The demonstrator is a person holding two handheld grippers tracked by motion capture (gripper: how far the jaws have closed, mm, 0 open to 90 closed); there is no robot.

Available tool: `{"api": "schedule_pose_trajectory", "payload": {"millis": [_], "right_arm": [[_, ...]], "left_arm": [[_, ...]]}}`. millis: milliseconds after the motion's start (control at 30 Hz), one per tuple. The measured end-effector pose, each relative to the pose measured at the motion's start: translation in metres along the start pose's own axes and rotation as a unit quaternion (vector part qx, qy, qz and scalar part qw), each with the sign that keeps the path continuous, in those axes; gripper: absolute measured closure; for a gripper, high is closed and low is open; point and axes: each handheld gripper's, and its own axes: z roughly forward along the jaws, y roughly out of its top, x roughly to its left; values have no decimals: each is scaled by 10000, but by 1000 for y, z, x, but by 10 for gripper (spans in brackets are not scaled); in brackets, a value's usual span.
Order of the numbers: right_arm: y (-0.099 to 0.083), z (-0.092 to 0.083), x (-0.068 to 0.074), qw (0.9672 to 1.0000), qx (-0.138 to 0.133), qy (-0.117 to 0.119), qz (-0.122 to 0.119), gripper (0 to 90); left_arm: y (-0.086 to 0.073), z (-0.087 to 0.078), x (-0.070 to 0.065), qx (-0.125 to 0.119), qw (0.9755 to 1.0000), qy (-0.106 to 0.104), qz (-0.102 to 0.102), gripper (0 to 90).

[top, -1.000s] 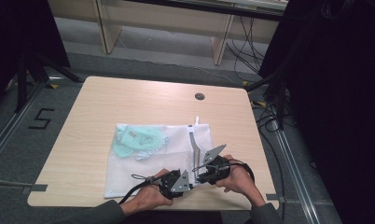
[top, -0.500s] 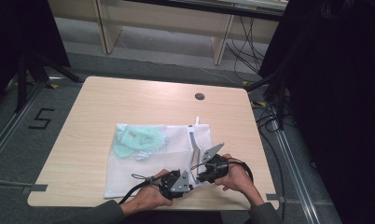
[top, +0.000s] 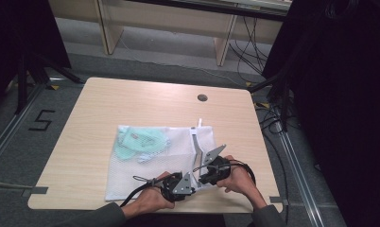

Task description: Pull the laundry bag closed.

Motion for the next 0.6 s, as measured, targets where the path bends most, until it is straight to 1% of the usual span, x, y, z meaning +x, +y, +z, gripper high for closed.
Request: {"api": "schedule_pose_trajectory", "payload": {"millis": [33,67,100,133,167,200,233,267,433,467,500,533,600], "right_arm": [[0,0,0,10000,7,-16,-10,867],[1,0,0,10000,19,-40,-32,867],[1,0,0,10000,13,-35,-37,867],[1,0,0,10000,8,-28,-59,867],[1,1,-2,9999,-14,-50,-159,867],[1,1,-1,10000,5,-34,-89,867],[2,2,-2,9999,-3,-50,-165,867],[2,2,-2,9998,-6,-20,-188,867],[3,3,-3,9998,9,-60,-175,867],[3,2,-3,9998,-2,-71,-173,867],[4,3,-4,9998,-18,-54,-184,867],[4,3,-4,9998,-15,-63,-194,867],[4,3,-4,9998,-36,-74,-182,867]], "left_arm": [[0,0,0,-2,10000,-6,-1,887],[0,-1,1,127,9998,-44,150,887],[0,-2,2,174,9996,-54,203,887],[0,0,0,32,10000,-17,31,887],[0,0,0,18,10000,-19,10,888],[0,0,0,23,10000,-22,9,888],[0,-2,2,199,9995,-60,223,887],[-1,0,0,46,10000,-20,39,888],[-1,0,0,25,10000,-13,-11,887],[-1,-1,1,79,10000,-7,47,888],[0,-3,3,166,9998,-58,132,888],[0,-1,1,4,10000,-26,-74,888],[-1,-2,2,2,9999,-46,-97,888]]}}
